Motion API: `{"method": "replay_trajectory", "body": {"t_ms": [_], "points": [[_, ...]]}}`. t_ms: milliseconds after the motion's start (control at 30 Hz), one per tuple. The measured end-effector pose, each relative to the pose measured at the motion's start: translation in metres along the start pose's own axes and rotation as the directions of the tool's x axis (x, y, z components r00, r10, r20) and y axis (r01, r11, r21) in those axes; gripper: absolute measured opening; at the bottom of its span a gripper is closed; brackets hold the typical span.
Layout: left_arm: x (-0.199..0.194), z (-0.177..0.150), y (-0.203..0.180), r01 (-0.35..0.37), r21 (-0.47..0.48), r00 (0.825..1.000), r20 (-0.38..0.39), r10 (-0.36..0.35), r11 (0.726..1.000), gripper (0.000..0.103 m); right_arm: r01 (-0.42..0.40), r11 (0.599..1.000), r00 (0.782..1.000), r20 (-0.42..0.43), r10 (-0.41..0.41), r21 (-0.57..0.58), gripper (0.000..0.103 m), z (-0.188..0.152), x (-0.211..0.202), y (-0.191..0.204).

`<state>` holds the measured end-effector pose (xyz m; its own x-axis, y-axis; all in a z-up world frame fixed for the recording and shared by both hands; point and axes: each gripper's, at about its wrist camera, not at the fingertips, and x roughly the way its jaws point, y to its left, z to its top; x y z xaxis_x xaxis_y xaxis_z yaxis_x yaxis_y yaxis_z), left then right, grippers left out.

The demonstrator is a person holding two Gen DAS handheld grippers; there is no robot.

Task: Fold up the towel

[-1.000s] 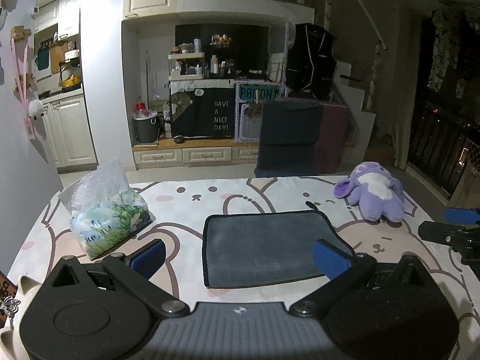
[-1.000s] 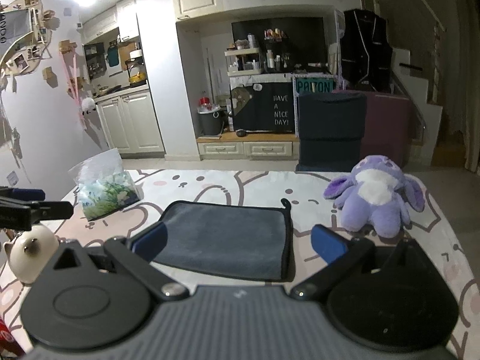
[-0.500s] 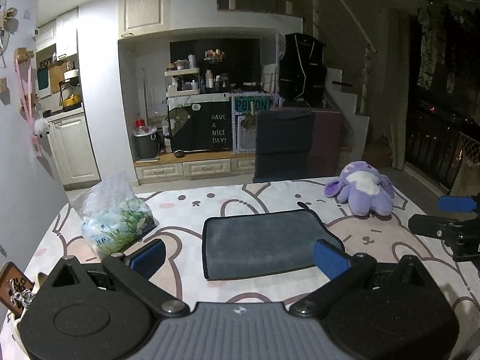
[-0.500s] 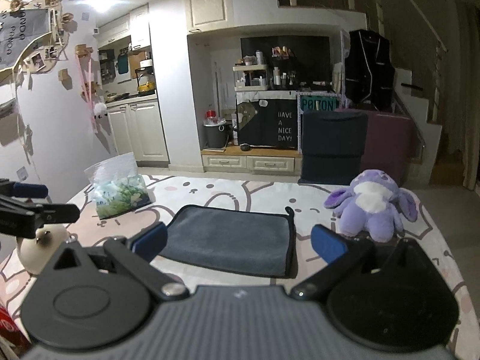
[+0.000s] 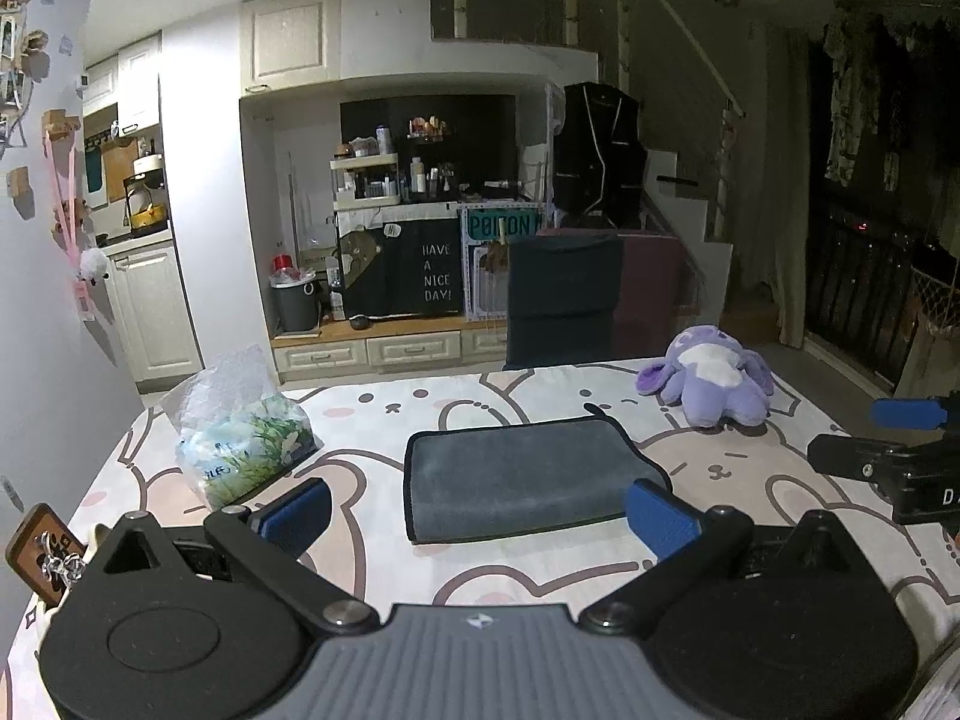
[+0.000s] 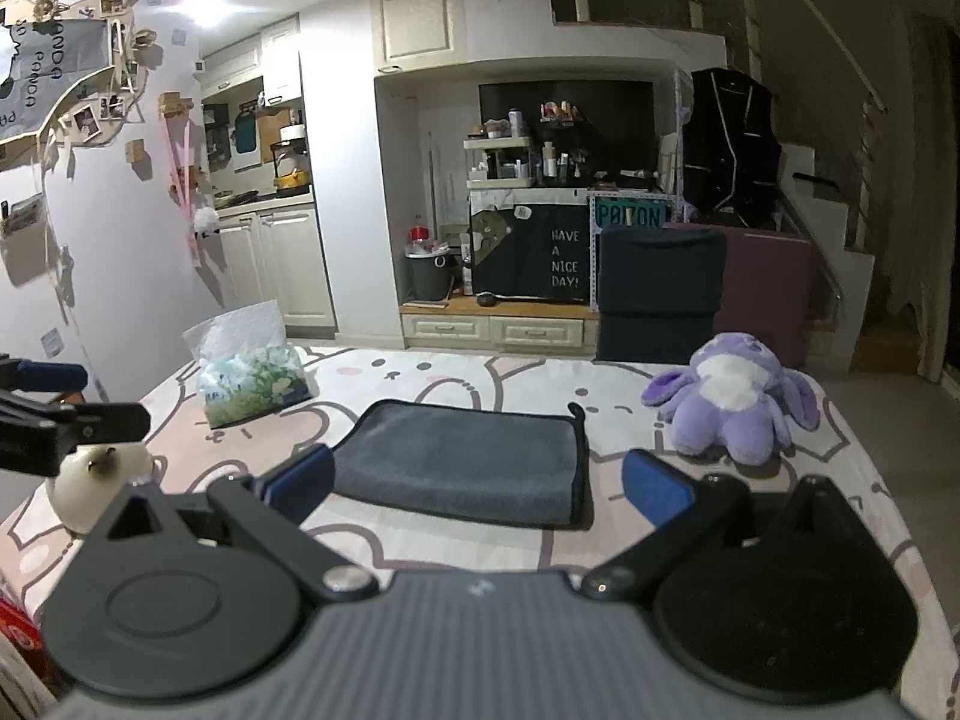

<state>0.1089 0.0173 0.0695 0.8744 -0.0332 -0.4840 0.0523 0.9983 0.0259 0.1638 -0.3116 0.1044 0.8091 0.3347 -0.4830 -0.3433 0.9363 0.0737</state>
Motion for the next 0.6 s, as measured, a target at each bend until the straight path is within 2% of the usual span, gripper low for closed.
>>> {"method": "replay_trajectory", "body": {"t_ms": [600], "points": [[-0.029,-0.033,-0.009,-0.011,0.011,1.0,0.02,0.01,1.0,0.103,0.007,1.0,1.0,0.021,-0.006,-0.024,0.103,-0.023,-0.032,0.007]]}}
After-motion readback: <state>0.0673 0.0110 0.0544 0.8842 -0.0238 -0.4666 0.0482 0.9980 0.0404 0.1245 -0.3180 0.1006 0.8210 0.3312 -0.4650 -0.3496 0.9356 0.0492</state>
